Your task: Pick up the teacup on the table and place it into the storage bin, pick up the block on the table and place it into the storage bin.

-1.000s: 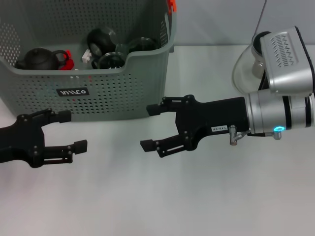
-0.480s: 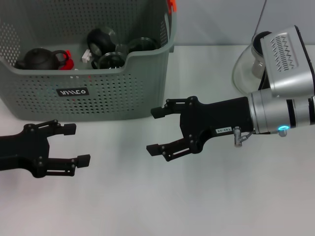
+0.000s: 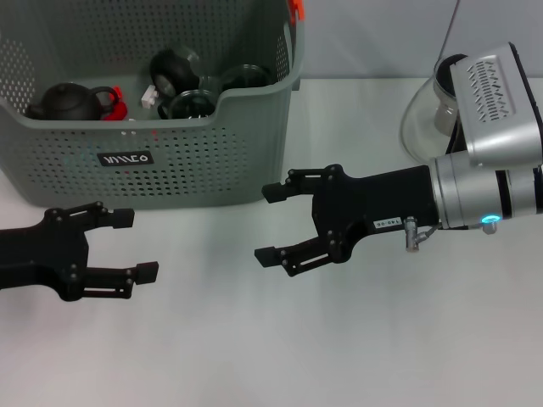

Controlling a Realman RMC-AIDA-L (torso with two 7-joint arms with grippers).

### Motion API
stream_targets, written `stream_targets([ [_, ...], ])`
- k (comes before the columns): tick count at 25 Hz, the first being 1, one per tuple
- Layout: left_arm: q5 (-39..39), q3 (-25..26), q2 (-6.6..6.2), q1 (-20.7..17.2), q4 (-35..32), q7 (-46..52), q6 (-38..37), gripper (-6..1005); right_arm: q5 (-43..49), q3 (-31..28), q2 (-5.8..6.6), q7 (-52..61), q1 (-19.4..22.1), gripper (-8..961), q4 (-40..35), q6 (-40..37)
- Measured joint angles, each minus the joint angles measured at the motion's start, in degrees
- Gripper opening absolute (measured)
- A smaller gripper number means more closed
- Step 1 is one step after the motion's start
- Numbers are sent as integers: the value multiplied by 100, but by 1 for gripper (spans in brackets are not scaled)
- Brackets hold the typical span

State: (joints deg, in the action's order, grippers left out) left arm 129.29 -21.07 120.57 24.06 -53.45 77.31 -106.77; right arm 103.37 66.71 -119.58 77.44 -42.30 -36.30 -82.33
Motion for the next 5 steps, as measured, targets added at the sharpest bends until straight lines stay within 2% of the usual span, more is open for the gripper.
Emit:
stream_targets([
  [5,0,-5,1,2,17,-8,165,950,3,-1,-23,-25,12,945,0,100],
])
